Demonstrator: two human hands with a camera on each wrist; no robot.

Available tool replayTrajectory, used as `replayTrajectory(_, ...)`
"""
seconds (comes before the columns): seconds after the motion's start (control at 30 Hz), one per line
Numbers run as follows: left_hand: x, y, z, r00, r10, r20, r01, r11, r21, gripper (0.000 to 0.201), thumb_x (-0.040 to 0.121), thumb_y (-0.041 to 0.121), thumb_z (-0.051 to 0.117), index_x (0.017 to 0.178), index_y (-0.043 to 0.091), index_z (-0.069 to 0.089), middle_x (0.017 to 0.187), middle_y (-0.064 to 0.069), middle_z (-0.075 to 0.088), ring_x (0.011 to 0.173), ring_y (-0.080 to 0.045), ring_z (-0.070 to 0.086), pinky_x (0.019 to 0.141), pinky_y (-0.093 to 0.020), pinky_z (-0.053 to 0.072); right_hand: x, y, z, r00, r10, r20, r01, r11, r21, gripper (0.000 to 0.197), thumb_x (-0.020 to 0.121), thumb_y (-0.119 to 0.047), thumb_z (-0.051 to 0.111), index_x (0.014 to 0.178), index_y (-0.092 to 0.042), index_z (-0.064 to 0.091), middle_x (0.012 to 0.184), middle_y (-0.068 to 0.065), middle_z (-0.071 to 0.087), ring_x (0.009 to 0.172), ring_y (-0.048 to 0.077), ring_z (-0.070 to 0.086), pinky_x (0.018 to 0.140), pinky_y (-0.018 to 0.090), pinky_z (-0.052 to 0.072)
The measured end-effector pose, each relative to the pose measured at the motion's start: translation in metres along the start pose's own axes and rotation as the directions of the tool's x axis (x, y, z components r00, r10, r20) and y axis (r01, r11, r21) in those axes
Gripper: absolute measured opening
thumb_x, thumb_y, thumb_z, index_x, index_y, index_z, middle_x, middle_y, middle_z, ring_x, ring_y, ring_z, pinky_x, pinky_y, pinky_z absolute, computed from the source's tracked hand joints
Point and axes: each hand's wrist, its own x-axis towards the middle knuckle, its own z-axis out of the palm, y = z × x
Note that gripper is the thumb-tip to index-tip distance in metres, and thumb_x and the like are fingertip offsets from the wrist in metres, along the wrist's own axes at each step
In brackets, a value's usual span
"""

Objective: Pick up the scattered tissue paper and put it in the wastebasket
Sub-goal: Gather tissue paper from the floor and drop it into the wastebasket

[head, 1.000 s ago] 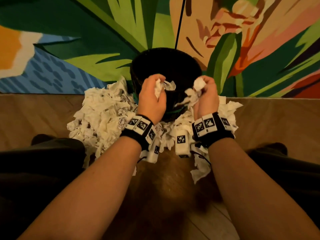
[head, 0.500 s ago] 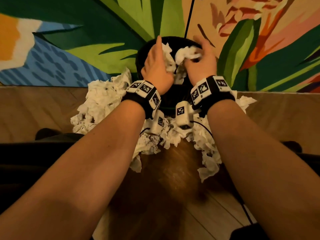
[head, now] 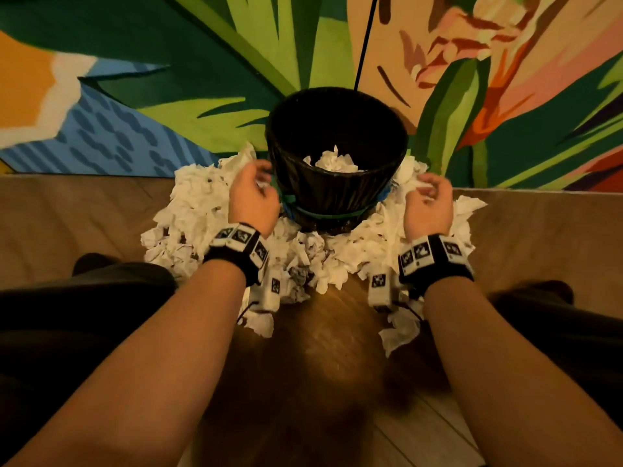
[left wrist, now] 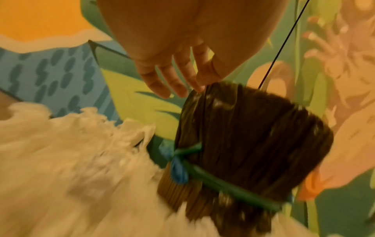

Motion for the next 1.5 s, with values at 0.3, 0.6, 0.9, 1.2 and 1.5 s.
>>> replayTrajectory(0.3, -0.101, -0.074, 0.021, 0.867, -0.176, 0.467, -0.086, 0.869, 0.487, 0.015, 0.093, 0.023, 0.051, 0.103, 0.025, 0.062, 0.088, -0.003, 0.067, 0.066, -0.015, 0.057, 0.060, -0.026, 0.044, -0.069, 0.110, -0.051, 0.751, 0.448, 0.485, 0.173, 0.575, -0.799, 0.016, 0.090, -0.022, 0.057, 0.098, -0.034, 0.065, 0.100, -0.006, 0.063, 0.092, 0.016, 0.061, 0.082, 0.034, 0.056)
replayTrajectory(0.6, -0.162, -0.103, 0.019, 0.598, -0.439, 0.670, -0.327, 0.630, 0.704, 0.063, 0.093, 0.027, 0.054, 0.151, 0.032, 0.028, 0.157, -0.001, 0.021, 0.138, -0.031, 0.035, 0.109, -0.048, 0.039, -0.110, 0.166, -0.071, 0.547, 0.589, 0.595, 0.401, 0.439, -0.804, 0.026, 0.094, -0.018, 0.061, 0.120, -0.018, 0.065, 0.151, 0.008, 0.038, 0.140, 0.027, 0.034, 0.110, 0.028, 0.032)
replayTrajectory(0.9, -0.170, -0.115, 0.017, 0.577, -0.374, 0.726, -0.380, 0.664, 0.644, 0.041, 0.093, 0.026, 0.050, 0.134, 0.027, 0.051, 0.148, -0.001, 0.042, 0.129, -0.029, 0.044, 0.109, -0.041, 0.037, -0.141, 0.128, -0.004, 0.404, 0.448, 0.797, 0.347, 0.732, -0.587, 0.021, 0.090, -0.014, 0.066, 0.098, -0.030, 0.074, 0.108, -0.010, 0.068, 0.098, 0.006, 0.061, 0.092, 0.023, 0.050)
replayTrajectory(1.2, -0.136, -0.126, -0.002, 0.905, -0.327, 0.271, 0.070, 0.744, 0.664, 0.037, 0.096, 0.037, 0.054, 0.132, 0.034, 0.046, 0.100, -0.004, 0.066, 0.089, -0.027, 0.064, 0.065, -0.035, 0.050, -0.122, 0.113, 0.016, 0.657, 0.302, 0.690, -0.034, 0.927, -0.374, 0.025, 0.081, -0.026, 0.079, 0.076, -0.051, 0.075, 0.088, -0.026, 0.072, 0.079, -0.008, 0.064, 0.078, 0.019, 0.054)
replayTrajectory(1.5, -0.133, -0.118, 0.003, 0.923, -0.238, 0.302, 0.073, 0.880, 0.470, 0.015, 0.099, 0.038, 0.048, 0.102, 0.026, 0.057, 0.076, 0.002, 0.061, 0.066, -0.018, 0.057, 0.060, -0.027, 0.044, -0.111, 0.122, 0.010, 0.846, 0.326, 0.421, -0.171, 0.915, -0.364, 0.040, 0.101, -0.007, 0.037, 0.084, -0.034, 0.063, 0.088, -0.002, 0.067, 0.062, 0.012, 0.052, 0.053, 0.024, 0.039)
